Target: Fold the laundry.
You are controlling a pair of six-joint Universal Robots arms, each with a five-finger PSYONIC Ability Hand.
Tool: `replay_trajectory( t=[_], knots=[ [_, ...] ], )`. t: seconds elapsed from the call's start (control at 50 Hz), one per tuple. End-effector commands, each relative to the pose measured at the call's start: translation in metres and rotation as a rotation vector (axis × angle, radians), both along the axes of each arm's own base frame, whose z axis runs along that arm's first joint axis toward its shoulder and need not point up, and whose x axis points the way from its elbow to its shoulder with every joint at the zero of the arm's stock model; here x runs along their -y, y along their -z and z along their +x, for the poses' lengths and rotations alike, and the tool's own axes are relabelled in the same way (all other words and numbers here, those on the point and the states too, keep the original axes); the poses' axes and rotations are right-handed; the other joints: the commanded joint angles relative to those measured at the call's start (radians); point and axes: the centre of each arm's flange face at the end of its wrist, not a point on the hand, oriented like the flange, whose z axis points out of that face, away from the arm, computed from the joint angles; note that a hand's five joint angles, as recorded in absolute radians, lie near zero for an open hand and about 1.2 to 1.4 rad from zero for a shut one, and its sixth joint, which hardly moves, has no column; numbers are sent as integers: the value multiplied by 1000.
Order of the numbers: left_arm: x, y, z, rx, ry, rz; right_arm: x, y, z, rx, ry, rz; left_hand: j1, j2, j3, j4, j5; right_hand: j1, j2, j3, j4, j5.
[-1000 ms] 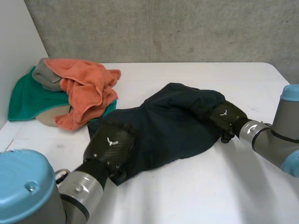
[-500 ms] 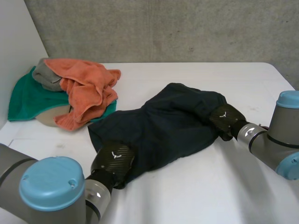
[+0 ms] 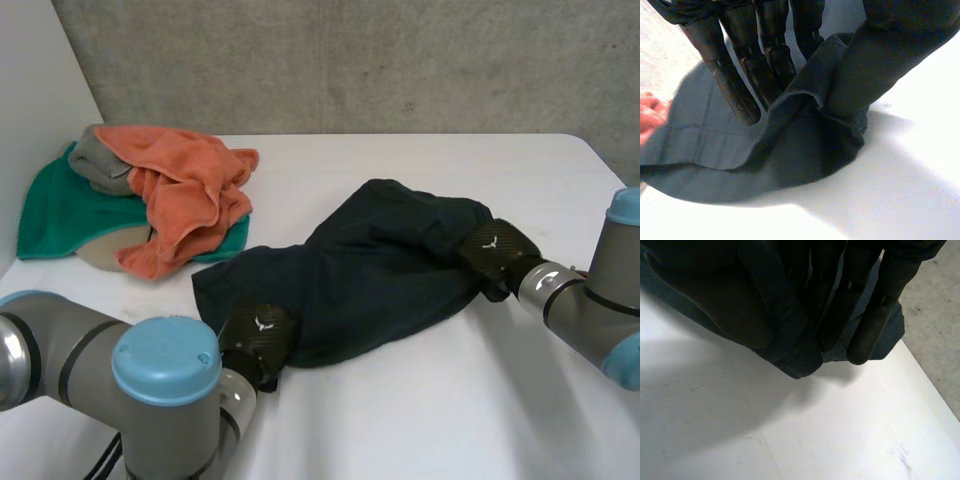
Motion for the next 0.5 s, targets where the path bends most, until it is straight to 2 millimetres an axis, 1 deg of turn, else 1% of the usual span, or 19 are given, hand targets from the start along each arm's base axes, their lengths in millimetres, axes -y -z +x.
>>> replay_trajectory(
  t=[0.02,0.04,0.06,0.08,0.12,0.14,0.16,0.18,0.2,0.22,0.28,0.34,0.4,0.42,0.46,0.48,0.5],
  knots=[
    [11,-75,2,-84,-58,-223,-10,-52,-8,15,60,-47,293,208,213,203,232,296,233,229,201,248],
    [11,-90,4,-111,-63,-256,-12,-63,-9,15,65,-62,293,208,213,203,232,296,233,229,201,248],
    [10,-104,5,-138,-65,-290,-17,-84,-10,19,74,-95,293,208,213,203,232,296,233,229,201,248],
    [8,-131,7,-191,-69,-350,-19,-99,-11,24,79,-119,293,208,213,203,232,296,233,229,201,248],
    [5,-160,9,-255,-70,-414,-23,-122,-12,35,86,-156,293,208,213,203,232,296,233,229,201,248],
    [0,-195,14,-329,-78,-488,-29,-146,-14,44,91,-194,293,208,213,203,232,296,233,229,201,248],
    [-1,-200,15,-340,-78,-500,-33,-161,-14,50,91,-220,293,208,213,203,232,296,233,229,201,248],
    [-4,-213,17,-367,-80,-529,-37,-173,-16,54,94,-240,293,208,213,203,232,296,233,229,201,248],
    [-7,-230,20,-395,-83,-561,-47,-199,-18,63,95,-278,293,208,213,203,232,296,233,229,201,248],
    [-9,-237,22,-407,-84,-573,-52,-211,-20,67,96,-296,293,208,213,203,232,296,233,229,201,248],
    [-18,-255,27,-418,-77,-582,-66,-236,-24,59,99,-303,293,208,213,203,232,296,233,229,201,248],
    [-19,-260,28,-408,-77,-567,-73,-241,-25,28,92,-258,293,208,213,203,232,296,233,229,201,248],
    [-18,-256,27,-382,-72,-541,-77,-235,-23,-26,77,-213,293,208,213,203,232,296,233,229,201,248],
    [-11,-245,21,-351,-70,-511,-75,-228,-22,-73,68,-185,293,208,213,203,232,296,233,229,201,248],
    [-3,-231,15,-320,-71,-479,-71,-218,-19,-118,62,-166,293,208,213,203,232,296,233,229,201,248],
    [2,-223,12,-299,-74,-462,-66,-208,-16,-145,55,-146,293,208,213,203,232,296,233,229,201,248],
    [11,-209,6,-267,-75,-429,-63,-203,-14,-156,56,-136,293,208,213,203,232,296,233,229,201,248]
  ],
)
